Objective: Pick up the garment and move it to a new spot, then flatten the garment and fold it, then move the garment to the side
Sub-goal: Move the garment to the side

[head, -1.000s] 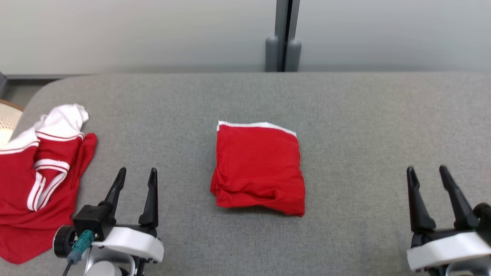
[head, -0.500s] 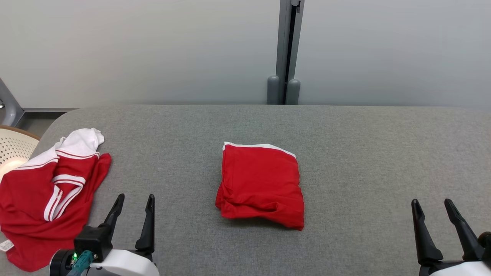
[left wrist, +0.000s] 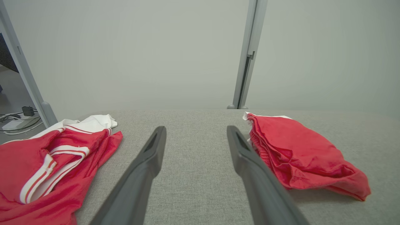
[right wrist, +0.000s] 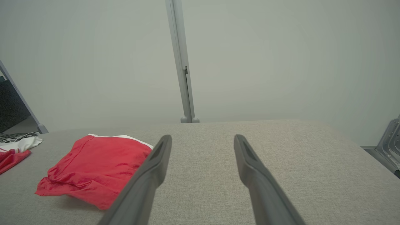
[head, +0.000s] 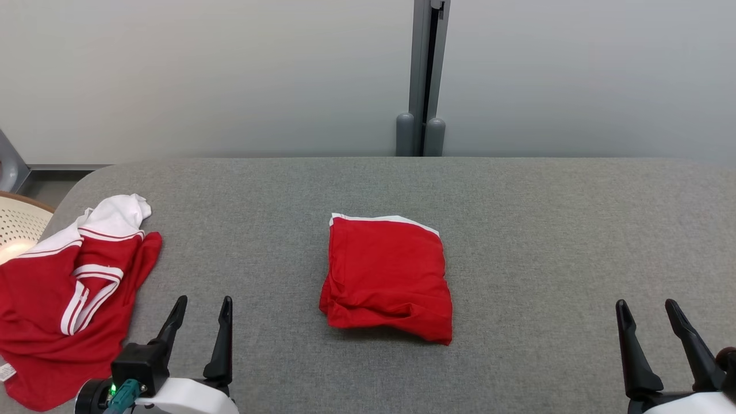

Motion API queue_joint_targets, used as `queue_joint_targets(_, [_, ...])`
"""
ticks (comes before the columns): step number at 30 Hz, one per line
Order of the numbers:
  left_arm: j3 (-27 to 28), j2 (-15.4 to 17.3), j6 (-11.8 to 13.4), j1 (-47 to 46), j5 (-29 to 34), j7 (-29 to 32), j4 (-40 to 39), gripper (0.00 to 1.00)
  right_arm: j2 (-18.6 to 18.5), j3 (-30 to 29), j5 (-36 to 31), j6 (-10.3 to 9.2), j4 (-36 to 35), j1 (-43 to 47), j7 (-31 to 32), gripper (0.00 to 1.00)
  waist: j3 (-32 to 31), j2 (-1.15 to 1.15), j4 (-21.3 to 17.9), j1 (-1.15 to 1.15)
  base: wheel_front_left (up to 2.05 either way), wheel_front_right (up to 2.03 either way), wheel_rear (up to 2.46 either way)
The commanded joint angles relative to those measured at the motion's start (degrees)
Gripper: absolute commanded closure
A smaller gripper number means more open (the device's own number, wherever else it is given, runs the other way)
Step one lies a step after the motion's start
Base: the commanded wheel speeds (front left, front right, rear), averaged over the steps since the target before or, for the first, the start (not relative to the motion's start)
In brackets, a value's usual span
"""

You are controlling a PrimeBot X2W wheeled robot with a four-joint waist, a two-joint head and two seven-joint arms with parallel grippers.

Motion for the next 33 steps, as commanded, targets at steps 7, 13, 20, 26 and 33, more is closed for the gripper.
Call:
queue_joint_targets(7, [-0.2, 0.2, 0.6, 0.5, -0.5, 0.1, -0.3, 0.00, 0.0, -0.2, -0.1, -0.02, -0.1, -0.1, 0.4, 0.00, 0.2, 0.00, -0.1, 0.00, 0.00, 0.00, 0.00])
queue_joint_targets(13, [-0.5, 0.1, 0.8, -0.2, -0.6, -0.1, -0.4, 0.00, 0.0, -0.9, 0.0, -0.01, -0.3, -0.1, 0.5, 0.00, 0.4, 0.00, 0.1, 0.00, 0.00, 0.00, 0.00])
queue_joint_targets(20, [-1.3, -0.5, 0.5, -2.3, -0.8, -0.6, -0.9, 0.00, 0.1, -2.0, -0.5, -0.01, -0.8, -0.8, 1.1, 0.00, 2.4, 0.00, 1.9, 0.00, 0.00, 0.00, 0.00])
queue_joint_targets(26, [-2.6, -2.1, 0.0, -7.2, -1.1, -1.9, -1.9, 0.00, -1.5, -2.2, -0.8, -0.02, 1.9, -6.1, 1.8, 0.00, 10.0, 0.00, 5.8, 0.00, 0.00, 0.00, 0.00])
queue_joint_targets(33, [-4.7, -4.2, -0.8, -13.8, -2.0, -3.3, -0.5, 0.00, -4.6, 3.9, 0.5, -0.02, 12.1, -15.6, 1.1, 0.00, 16.7, 0.00, 11.5, 0.00, 0.00, 0.00, 0.00])
